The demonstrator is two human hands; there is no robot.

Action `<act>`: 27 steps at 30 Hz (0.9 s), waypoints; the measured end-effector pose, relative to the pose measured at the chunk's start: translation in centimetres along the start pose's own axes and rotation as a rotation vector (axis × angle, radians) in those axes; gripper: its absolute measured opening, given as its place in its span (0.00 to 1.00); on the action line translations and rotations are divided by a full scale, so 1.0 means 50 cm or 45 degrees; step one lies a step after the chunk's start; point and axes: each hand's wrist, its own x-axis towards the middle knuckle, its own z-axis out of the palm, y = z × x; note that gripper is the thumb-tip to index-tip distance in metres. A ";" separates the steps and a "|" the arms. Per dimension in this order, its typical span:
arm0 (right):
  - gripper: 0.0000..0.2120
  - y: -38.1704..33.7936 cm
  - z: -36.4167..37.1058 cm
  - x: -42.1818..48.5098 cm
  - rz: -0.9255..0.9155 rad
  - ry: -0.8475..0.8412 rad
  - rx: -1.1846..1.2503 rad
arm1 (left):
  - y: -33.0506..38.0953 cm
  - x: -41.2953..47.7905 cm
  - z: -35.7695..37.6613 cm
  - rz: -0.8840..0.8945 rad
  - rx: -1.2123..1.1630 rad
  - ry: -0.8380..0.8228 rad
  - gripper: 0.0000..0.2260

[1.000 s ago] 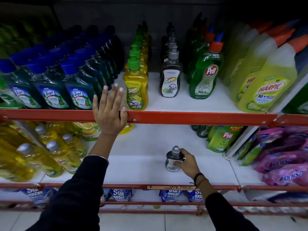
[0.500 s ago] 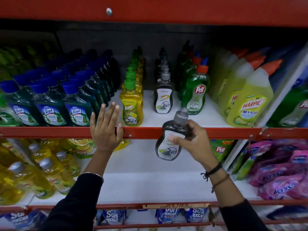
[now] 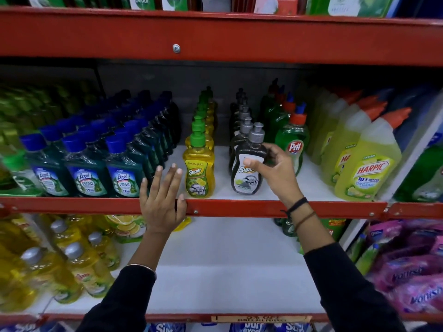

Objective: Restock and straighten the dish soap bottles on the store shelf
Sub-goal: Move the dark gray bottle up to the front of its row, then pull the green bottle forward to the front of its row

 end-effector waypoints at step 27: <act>0.14 -0.009 -0.318 -0.086 -0.508 0.909 -0.239 | 0.240 0.103 0.023 0.059 -0.233 0.095 0.30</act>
